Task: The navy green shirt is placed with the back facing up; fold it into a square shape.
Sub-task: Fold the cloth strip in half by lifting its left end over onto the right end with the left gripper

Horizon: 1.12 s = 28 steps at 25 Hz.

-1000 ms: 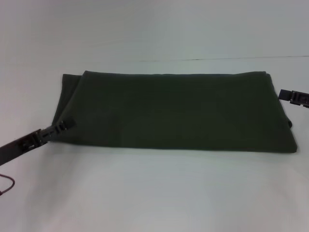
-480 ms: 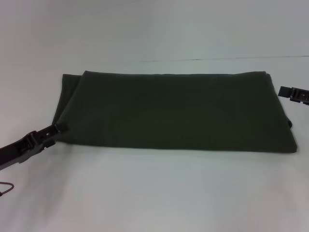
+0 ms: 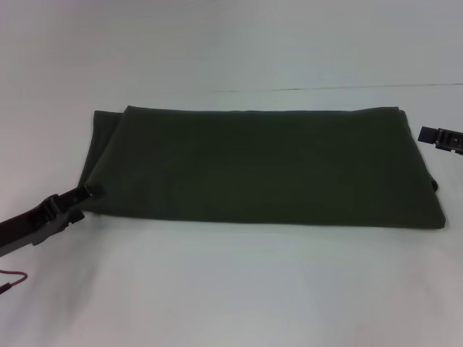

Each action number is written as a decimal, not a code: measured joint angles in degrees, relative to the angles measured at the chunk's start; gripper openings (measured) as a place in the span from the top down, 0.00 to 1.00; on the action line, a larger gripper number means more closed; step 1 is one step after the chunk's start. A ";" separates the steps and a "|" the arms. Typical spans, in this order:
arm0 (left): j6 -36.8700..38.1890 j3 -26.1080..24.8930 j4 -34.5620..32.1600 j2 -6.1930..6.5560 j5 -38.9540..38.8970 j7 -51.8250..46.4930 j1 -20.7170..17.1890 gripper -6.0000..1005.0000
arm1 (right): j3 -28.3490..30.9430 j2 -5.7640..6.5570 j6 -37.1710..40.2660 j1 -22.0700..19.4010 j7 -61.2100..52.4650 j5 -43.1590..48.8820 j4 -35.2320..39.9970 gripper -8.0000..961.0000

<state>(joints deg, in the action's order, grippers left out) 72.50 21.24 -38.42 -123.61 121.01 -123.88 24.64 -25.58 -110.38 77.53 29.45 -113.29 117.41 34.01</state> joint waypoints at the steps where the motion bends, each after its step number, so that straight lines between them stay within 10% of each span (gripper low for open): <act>1: -0.86 0.05 0.62 0.12 0.51 -0.01 0.33 0.13 | 0.00 0.00 -0.05 0.00 0.00 0.00 0.00 0.24; 28: -7.16 1.43 3.37 1.01 3.43 -0.20 2.89 0.13 | 0.20 0.00 -0.72 -0.14 0.00 -0.26 0.00 0.24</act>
<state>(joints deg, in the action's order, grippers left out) 65.34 22.67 -35.05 -122.60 124.44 -124.07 27.53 -25.37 -110.38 76.81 29.31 -113.29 117.15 34.02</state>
